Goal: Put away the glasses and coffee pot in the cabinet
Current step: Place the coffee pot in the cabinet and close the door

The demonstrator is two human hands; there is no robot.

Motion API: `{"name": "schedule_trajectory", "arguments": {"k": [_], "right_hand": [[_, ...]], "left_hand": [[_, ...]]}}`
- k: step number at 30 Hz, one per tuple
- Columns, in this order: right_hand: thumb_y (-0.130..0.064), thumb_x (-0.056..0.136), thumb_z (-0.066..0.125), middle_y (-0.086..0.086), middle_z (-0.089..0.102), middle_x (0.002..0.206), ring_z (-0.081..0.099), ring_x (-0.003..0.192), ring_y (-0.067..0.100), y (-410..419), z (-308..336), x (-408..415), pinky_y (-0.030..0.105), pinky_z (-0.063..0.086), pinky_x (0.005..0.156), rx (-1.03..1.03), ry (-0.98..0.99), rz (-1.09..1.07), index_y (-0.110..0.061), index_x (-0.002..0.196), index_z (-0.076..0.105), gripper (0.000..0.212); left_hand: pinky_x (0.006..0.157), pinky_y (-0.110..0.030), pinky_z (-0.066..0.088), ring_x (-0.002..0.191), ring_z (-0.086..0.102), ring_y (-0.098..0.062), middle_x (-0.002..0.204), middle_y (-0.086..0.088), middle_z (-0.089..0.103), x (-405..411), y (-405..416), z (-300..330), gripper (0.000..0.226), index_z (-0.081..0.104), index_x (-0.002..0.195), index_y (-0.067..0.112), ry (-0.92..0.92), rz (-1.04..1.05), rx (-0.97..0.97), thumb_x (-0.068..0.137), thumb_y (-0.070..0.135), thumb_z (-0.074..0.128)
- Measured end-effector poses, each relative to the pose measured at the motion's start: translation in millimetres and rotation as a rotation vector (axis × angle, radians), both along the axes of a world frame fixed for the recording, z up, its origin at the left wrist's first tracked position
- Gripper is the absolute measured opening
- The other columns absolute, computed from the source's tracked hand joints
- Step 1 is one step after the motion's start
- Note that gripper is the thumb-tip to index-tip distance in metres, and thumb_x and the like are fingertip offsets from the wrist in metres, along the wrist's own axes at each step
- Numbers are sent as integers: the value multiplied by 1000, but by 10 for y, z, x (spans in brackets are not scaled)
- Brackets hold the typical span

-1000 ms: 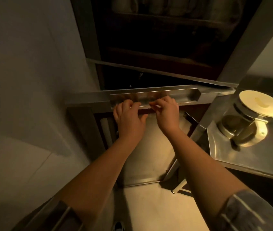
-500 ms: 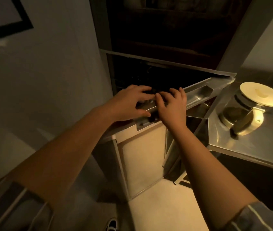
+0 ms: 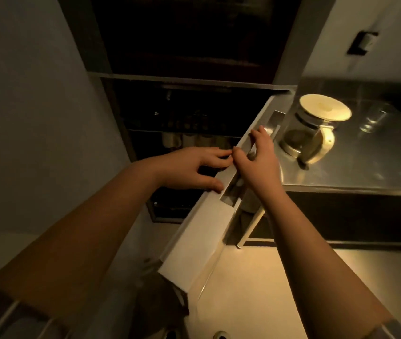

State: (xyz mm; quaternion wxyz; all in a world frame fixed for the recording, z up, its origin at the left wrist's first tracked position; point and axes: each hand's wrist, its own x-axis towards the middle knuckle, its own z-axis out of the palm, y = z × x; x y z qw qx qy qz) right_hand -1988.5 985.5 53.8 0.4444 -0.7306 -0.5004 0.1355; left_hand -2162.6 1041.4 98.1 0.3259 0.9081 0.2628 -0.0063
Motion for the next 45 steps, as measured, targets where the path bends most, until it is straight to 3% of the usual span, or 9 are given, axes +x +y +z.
{"name": "schedule_trajectory", "arguments": {"k": [4, 8, 10, 16, 22, 30, 41, 45], "right_hand": [[-36, 91, 58, -2, 26, 156, 28, 141, 16, -158, 70, 94, 32, 30, 109, -53, -66, -37, -19, 145, 38, 60], [-35, 92, 58, -4, 31, 153, 32, 138, 15, -299, 150, 184, 27, 30, 104, -117, -97, -63, -22, 143, 42, 55], [-35, 93, 56, -4, 31, 153, 32, 138, 15, -366, 184, 233, 26, 30, 103, -147, -130, -58, -22, 143, 42, 53], [-34, 96, 52, -7, 29, 155, 30, 140, 16, -529, 295, 447, 39, 32, 113, -288, -192, 5, -24, 146, 37, 53], [-31, 98, 49, -9, 24, 157, 29, 140, 14, -654, 412, 602, 33, 28, 111, -385, -239, 56, -25, 148, 32, 54], [-25, 100, 45, -11, 19, 158, 26, 142, 14, -760, 475, 809, 30, 25, 110, -467, -248, 91, -28, 149, 27, 53], [-29, 98, 48, -10, 26, 156, 28, 141, 13, -746, 437, 920, 26, 24, 107, -445, -303, 97, -29, 148, 32, 52], [-32, 95, 53, -11, 33, 151, 32, 136, 7, -736, 481, 1008, 30, 34, 110, -431, -324, 143, -31, 143, 39, 51]], "left_hand": [[112, -27, 7, 144, 0, -3, 159, 18, 6, 85, -82, -10, 78, 22, 150, 35, 24, -97, 43, 86, 37, 67], [118, -38, 10, 146, -1, -5, 161, 12, 7, 216, -292, -106, 83, 21, 151, 31, -61, -79, 109, 84, 45, 67], [120, -41, 11, 146, 0, -4, 161, 10, 6, 289, -384, -145, 86, 18, 152, 29, -87, -67, 144, 83, 51, 64], [118, -38, 5, 148, 1, -9, 161, 8, 8, 530, -597, -211, 87, 16, 153, 26, -112, -80, 327, 84, 69, 49], [120, -43, 8, 148, 7, -10, 161, 7, 14, 727, -772, -257, 91, 21, 152, 25, -169, -37, 332, 80, 76, 44], [119, -47, 12, 147, 15, -13, 159, 4, 22, 954, -934, -327, 87, 29, 150, 24, -226, -13, 325, 81, 76, 40], [120, -45, 6, 148, 6, -11, 161, 7, 10, 941, -740, -414, 76, 19, 153, 29, -206, -145, 356, 89, 69, 33], [117, -38, 8, 144, 21, -9, 157, 8, 28, 945, -569, -376, 66, 33, 148, 30, -279, -198, 341, 91, 65, 37]]}}
